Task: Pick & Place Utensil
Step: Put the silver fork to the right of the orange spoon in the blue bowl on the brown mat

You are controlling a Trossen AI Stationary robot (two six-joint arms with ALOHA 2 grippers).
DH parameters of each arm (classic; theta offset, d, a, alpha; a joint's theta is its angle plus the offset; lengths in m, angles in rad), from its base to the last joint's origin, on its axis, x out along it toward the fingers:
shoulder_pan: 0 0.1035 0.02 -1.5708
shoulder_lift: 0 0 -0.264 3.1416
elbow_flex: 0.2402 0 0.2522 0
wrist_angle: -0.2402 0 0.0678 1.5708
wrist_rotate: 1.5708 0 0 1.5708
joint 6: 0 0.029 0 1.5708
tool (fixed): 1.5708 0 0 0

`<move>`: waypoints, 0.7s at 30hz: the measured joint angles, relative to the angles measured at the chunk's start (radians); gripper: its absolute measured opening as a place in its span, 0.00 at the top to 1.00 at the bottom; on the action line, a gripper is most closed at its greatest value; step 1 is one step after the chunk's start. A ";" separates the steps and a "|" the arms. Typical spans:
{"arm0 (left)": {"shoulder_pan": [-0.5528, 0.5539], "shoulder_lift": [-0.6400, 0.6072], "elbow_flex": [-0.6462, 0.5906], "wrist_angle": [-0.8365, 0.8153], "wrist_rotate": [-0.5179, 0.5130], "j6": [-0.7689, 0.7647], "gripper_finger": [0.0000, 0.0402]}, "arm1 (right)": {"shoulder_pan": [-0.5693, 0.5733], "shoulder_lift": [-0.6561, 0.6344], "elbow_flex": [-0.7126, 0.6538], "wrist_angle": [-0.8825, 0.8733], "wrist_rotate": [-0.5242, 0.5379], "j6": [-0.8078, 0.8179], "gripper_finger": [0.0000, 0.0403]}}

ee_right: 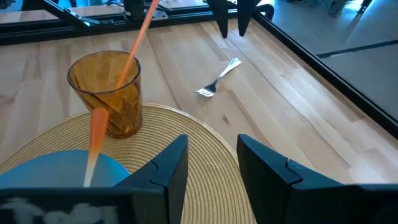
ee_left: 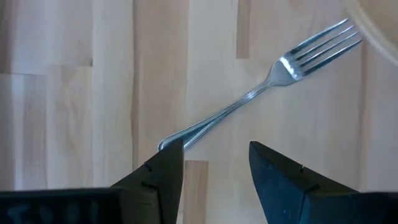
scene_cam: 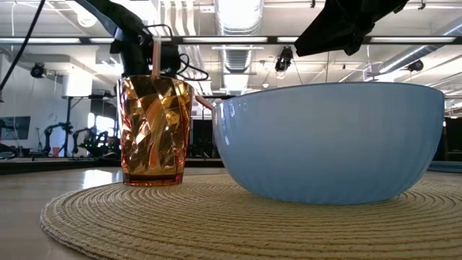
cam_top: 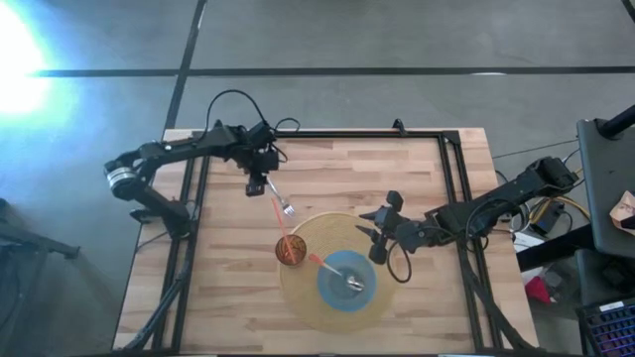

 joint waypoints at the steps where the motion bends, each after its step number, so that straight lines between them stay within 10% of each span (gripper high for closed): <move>1: 0.000 0.001 -0.016 0.016 0.000 0.012 0.57 | 0.000 0.000 0.000 0.000 0.000 0.000 0.68; 21: -0.001 0.001 -0.246 0.351 0.072 0.138 0.57 | -0.001 0.000 0.000 0.008 0.000 0.000 0.68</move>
